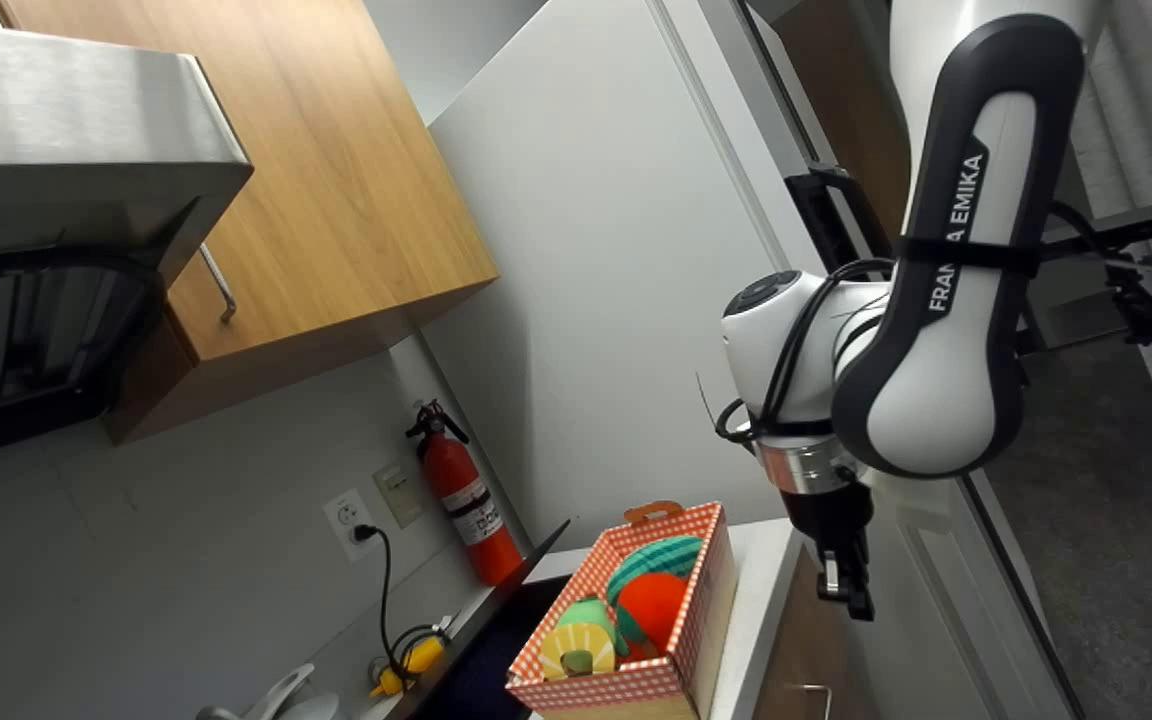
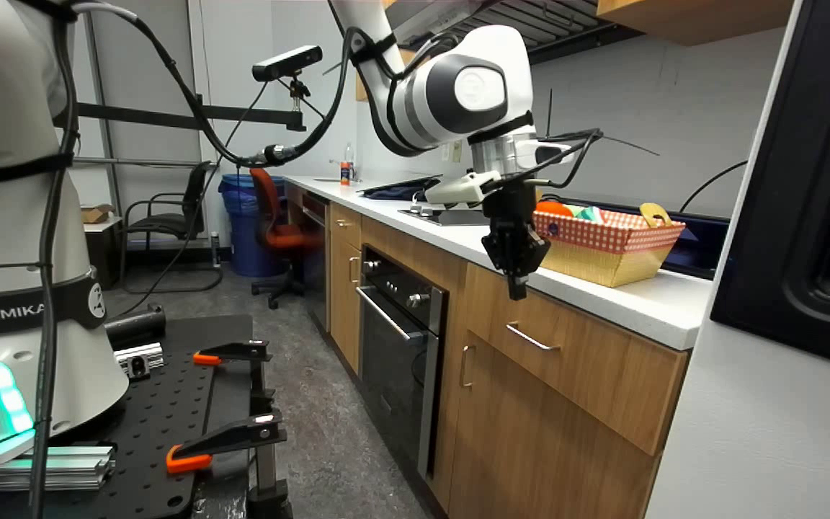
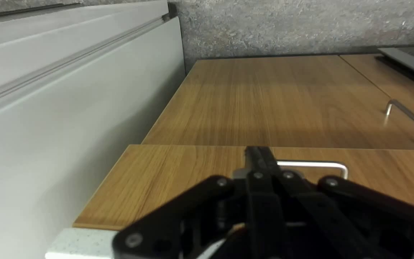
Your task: Remove a piece of watermelon plush toy from the open drawer, put the watermelon in the carton box and then close the drawer
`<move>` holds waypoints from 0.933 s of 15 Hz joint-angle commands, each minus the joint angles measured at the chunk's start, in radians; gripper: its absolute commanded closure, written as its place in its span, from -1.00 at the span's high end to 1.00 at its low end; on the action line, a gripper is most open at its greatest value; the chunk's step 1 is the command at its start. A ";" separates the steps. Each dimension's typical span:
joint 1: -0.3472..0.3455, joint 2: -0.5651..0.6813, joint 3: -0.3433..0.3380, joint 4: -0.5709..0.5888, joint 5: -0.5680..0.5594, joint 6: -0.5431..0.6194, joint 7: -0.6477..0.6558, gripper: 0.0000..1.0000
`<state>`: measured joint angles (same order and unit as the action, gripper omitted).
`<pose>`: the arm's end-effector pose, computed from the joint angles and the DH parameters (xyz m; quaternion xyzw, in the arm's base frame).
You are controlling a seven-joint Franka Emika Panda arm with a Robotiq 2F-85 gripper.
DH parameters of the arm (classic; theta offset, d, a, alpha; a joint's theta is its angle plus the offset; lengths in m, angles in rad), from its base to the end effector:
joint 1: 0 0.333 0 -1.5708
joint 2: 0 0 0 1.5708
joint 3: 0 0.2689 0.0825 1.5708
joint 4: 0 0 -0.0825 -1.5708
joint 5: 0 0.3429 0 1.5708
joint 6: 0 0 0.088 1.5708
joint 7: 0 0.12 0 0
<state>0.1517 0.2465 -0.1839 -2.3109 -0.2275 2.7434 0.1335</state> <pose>0.5118 -0.0104 0.2328 0.9926 0.0227 0.0959 0.0708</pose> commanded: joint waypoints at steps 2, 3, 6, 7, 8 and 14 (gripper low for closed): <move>-0.018 -0.177 0.046 -0.105 -0.046 -0.108 0.055 -1.00; -0.021 -0.206 0.058 -0.121 -0.055 -0.123 0.061 -1.00; -0.035 -0.295 0.104 -0.176 -0.059 -0.176 0.064 -1.00; -0.041 -0.322 0.119 -0.195 -0.057 -0.189 0.062 -1.00; -0.046 -0.352 0.134 -0.214 -0.050 -0.204 0.056 -1.00; -0.078 -0.518 0.200 -0.330 -0.038 -0.239 0.043 -1.00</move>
<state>0.1095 -0.1485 -0.0246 -2.5577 -0.2664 2.5300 0.1740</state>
